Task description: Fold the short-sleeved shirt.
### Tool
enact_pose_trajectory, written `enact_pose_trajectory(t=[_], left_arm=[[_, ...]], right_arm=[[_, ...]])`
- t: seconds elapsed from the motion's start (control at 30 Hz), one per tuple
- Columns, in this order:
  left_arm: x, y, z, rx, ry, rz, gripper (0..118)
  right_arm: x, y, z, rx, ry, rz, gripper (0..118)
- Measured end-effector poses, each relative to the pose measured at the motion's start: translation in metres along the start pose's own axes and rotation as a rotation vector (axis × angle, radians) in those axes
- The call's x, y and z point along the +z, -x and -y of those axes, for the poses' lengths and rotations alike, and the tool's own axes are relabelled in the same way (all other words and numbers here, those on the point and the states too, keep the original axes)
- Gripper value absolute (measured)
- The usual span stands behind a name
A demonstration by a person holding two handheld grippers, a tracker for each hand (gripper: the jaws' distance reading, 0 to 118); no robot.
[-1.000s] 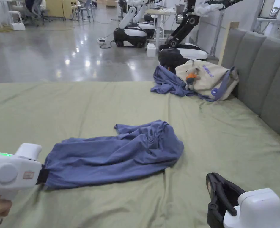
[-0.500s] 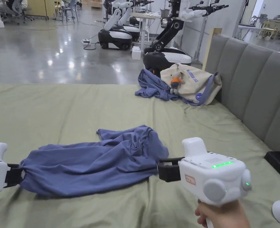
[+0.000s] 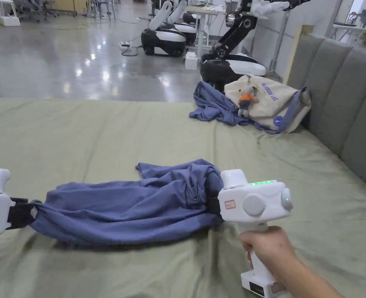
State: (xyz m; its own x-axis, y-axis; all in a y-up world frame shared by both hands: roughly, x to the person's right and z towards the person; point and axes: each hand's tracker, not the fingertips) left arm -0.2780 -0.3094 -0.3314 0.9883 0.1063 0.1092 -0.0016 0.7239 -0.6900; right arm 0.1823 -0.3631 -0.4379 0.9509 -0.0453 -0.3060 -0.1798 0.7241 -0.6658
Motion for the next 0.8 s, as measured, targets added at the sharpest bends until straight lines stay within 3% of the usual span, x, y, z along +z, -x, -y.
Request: enact_pose_trajectory(t=[0.1, 0.2, 0.23, 0.3, 0.43, 0.53, 0.63, 0.7, 0.8], left_arm=[[0.001, 0.000, -0.005, 0.016, -0.017, 0.008, 4], [0.008, -0.003, -0.010, 0.029, -0.034, 0.019, 4], [0.012, -0.005, -0.012, 0.025, -0.044, 0.025, 4], [0.025, -0.013, -0.015, 0.003, -0.127, 0.007, 4], [0.064, -0.020, -0.038, 0.087, -0.218, 0.083, 4], [0.108, -0.034, -0.064, 0.033, -0.332, 0.078, 3], [0.159, -0.043, -0.101, 0.023, -0.409, 0.111, 4], [0.194, -0.048, -0.128, 0.018, -0.481, 0.119, 4], [0.244, -0.053, -0.176, -0.001, -0.568, 0.092, 4]], right_arm=[[0.007, -0.001, 0.000, -0.038, -0.022, -0.024, 4], [0.023, -0.006, -0.005, -0.122, -0.056, -0.133, 4], [0.033, -0.004, -0.007, -0.064, -0.081, -0.071, 4], [0.052, 0.001, -0.011, -0.025, -0.130, -0.033, 3], [0.105, 0.007, -0.031, -0.062, -0.238, -0.090, 3], [0.156, 0.017, -0.056, 0.003, -0.345, -0.083, 3], [0.205, 0.023, -0.092, 0.005, -0.356, -0.097, 3], [0.238, 0.031, -0.118, 0.073, -0.398, -0.076, 3], [0.287, 0.039, -0.162, 0.076, -0.406, -0.077, 3]])
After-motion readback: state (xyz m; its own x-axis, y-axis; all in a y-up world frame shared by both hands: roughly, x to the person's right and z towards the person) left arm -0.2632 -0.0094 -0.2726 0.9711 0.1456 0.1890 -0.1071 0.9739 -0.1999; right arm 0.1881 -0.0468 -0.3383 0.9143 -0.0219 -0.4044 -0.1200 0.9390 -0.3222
